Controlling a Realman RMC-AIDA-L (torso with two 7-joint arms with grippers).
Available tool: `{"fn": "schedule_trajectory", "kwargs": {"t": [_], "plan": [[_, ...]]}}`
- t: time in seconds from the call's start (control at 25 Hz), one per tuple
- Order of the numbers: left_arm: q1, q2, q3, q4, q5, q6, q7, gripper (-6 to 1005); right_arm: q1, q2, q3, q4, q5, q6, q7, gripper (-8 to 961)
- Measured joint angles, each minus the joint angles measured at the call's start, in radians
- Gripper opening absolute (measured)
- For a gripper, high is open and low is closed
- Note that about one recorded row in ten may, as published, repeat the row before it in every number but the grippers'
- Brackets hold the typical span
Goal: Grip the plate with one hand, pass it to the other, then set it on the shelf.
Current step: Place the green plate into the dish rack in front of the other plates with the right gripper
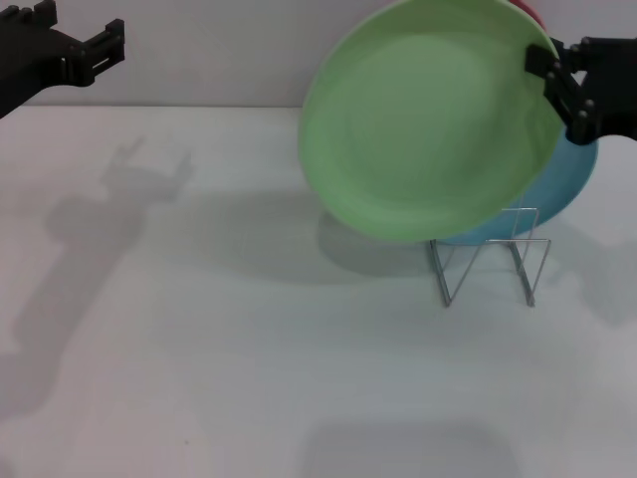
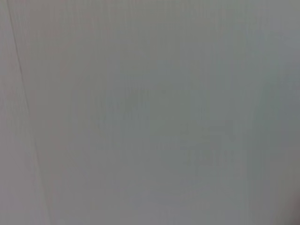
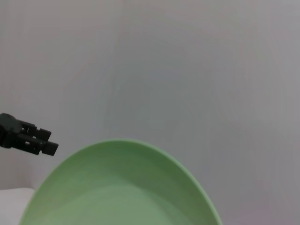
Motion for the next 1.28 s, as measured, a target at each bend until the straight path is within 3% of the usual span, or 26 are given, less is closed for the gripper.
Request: {"fn": "schedule_trajectory", "kwargs": {"t": [0.28,0.52,1.28], "plan": [[-0.031,0.000,-0.005,0.036,-0.001,-0.004,-0.002,747,-0.014,0.002,0.079,-0.074,0.072,0.087,-0.107,36],[-0.068,0.000,-0.005,0.077,-0.001,-0.006,-0.002,747,0.016,-0.001,0.176,-0.139,0.077,0.188,-0.177,35],[-0.122,-0.002,0.004,0.139,-0.001,-0.009,-0.004,745,0.059,-0.004,0.300,-0.239,0.117,0.317,-0.389,36]]}}
